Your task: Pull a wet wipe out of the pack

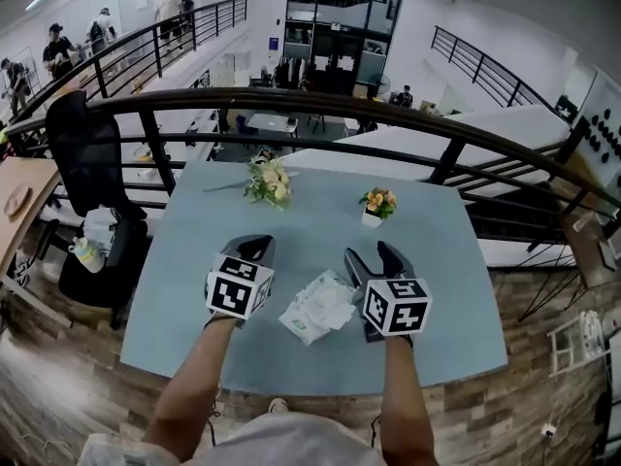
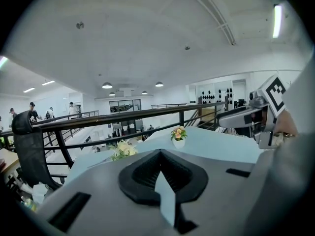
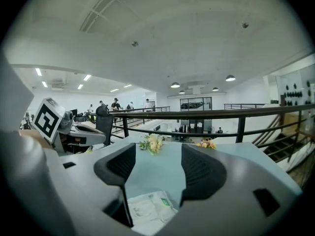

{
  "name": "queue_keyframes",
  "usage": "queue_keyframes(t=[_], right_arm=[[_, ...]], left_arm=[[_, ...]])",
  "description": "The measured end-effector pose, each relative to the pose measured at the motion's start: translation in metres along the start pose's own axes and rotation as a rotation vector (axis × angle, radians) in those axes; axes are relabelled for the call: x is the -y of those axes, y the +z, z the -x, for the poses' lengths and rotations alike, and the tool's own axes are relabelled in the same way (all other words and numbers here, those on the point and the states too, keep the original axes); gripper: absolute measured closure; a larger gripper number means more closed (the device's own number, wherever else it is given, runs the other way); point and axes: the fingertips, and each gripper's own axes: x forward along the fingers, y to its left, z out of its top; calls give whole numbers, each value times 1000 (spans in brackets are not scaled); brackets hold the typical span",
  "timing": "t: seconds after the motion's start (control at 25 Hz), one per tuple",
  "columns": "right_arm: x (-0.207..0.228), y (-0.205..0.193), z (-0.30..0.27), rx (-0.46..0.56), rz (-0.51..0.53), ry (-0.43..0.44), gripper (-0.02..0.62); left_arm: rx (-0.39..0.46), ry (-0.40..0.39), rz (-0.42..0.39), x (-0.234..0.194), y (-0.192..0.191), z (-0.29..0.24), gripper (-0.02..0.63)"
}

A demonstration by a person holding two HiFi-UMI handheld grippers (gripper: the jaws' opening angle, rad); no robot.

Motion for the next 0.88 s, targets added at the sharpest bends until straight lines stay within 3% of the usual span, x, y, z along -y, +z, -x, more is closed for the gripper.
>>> queue_keyframes(t=[0.88], right_arm=[[-10,-82,-33,-223,-55,-7,322]], left_arm=[[-45,-132,-19,12,-30,-32,612]])
